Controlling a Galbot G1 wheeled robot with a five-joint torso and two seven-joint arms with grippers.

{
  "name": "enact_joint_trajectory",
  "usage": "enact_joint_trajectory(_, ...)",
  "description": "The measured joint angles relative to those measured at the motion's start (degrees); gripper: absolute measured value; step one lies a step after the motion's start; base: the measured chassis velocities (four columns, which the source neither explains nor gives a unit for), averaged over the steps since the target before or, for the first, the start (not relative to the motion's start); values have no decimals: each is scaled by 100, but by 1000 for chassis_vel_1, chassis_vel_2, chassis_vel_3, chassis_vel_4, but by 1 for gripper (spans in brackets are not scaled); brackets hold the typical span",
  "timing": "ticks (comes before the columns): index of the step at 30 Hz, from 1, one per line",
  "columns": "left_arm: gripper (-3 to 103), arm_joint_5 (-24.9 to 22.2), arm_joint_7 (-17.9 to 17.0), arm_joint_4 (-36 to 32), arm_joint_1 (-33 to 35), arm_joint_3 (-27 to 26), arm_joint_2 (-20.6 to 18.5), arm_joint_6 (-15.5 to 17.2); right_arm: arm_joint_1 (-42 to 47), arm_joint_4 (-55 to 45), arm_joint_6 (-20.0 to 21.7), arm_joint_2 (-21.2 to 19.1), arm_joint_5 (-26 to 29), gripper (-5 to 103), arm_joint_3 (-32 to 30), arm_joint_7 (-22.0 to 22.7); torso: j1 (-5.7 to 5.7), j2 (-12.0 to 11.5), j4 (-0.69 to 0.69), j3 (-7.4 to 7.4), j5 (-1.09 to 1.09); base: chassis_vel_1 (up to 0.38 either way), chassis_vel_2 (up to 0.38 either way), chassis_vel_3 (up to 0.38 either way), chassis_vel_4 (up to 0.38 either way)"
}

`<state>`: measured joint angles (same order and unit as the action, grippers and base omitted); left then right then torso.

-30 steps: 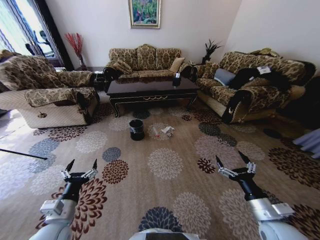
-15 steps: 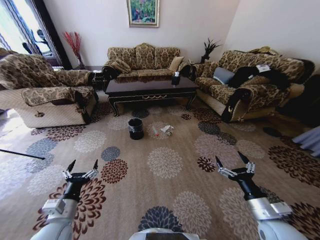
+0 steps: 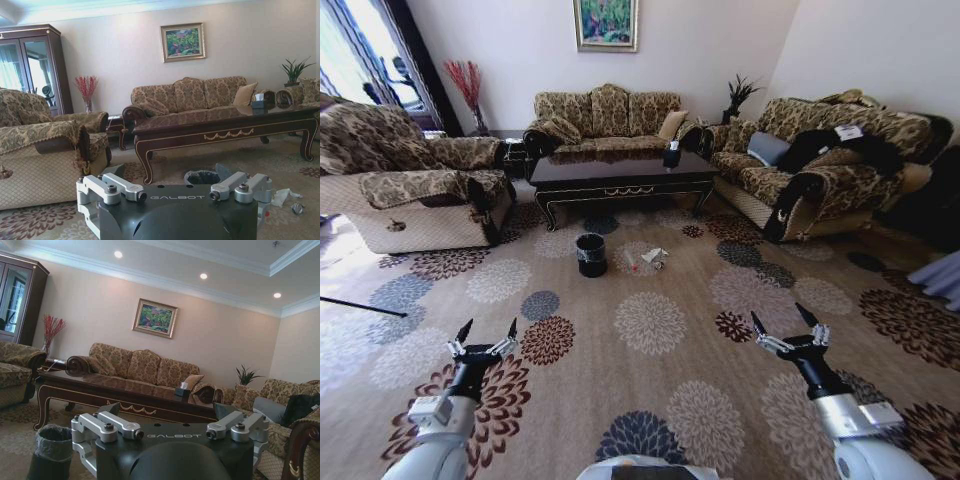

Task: Move to the front of the table and pick up the trash from the floor, then place it into the trash bin.

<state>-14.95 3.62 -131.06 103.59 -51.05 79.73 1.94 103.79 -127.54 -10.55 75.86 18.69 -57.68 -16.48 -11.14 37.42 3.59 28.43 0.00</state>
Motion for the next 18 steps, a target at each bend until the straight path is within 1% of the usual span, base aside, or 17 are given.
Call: enact_joint_trajectory(18, 100, 36, 14, 30, -11, 11, 31, 0, -42, 57, 8, -20, 7, 100, 1, 10, 164, -415, 0, -251, 0, 0, 0, 0, 0)
